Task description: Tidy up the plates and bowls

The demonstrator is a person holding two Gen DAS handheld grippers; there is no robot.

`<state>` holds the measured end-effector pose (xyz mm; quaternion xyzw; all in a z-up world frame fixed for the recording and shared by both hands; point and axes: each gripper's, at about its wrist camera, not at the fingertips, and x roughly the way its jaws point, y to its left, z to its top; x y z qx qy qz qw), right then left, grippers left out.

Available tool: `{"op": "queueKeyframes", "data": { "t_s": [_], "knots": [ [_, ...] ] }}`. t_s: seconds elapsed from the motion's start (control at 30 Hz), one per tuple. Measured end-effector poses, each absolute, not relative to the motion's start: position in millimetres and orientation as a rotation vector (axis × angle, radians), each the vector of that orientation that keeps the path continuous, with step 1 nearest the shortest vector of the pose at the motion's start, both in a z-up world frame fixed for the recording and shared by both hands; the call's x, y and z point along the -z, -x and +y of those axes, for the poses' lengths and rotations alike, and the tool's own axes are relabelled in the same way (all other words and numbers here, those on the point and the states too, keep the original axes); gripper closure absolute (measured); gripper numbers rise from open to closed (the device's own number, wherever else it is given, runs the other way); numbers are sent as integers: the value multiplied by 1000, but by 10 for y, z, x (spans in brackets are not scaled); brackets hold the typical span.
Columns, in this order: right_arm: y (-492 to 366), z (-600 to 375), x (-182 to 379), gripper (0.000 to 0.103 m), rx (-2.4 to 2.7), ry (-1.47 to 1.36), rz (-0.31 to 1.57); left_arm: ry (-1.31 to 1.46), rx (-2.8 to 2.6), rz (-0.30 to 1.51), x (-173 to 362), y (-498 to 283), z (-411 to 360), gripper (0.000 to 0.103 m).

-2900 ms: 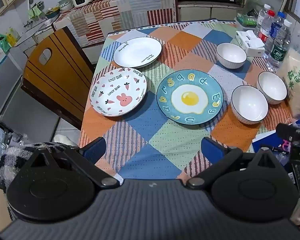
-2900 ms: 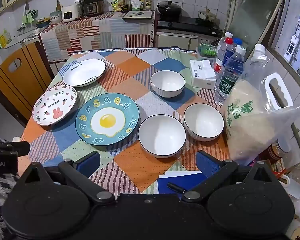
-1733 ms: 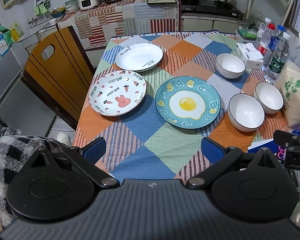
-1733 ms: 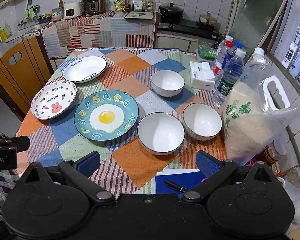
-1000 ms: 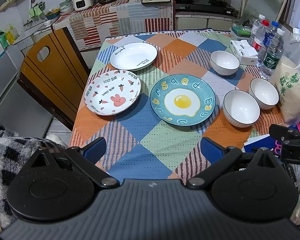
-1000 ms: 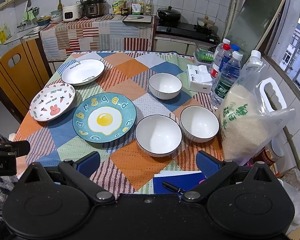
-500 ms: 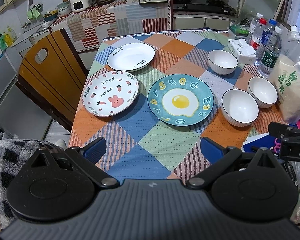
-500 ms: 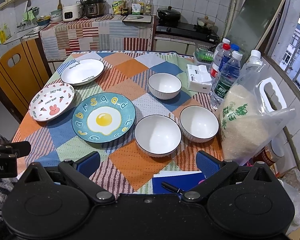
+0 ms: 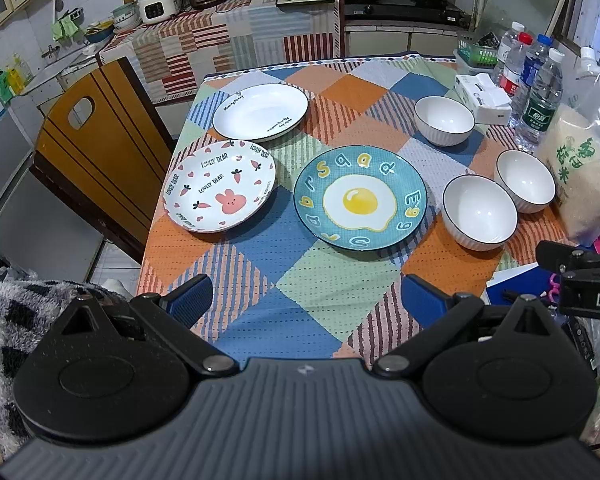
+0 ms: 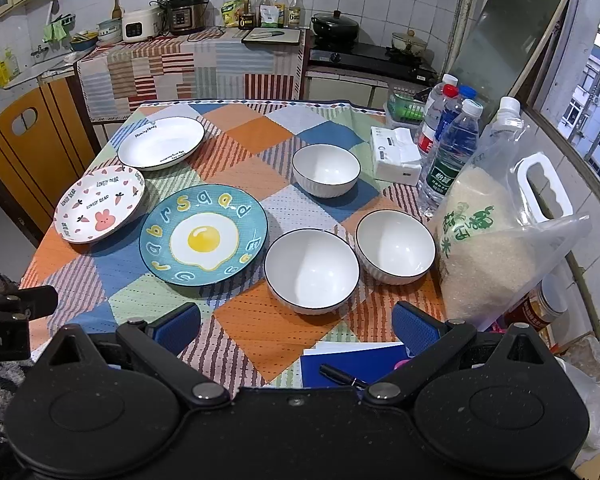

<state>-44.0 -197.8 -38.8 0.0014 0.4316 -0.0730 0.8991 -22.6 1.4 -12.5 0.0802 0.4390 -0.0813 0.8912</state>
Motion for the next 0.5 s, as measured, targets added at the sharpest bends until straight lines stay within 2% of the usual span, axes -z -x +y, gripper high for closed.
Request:
{"op": "queueKeyframes", "data": {
  "t_s": [0.5],
  "knots": [
    [413, -1950, 418, 0, 141, 1, 901, -149, 193, 932, 180, 196, 50, 2]
  ]
}}
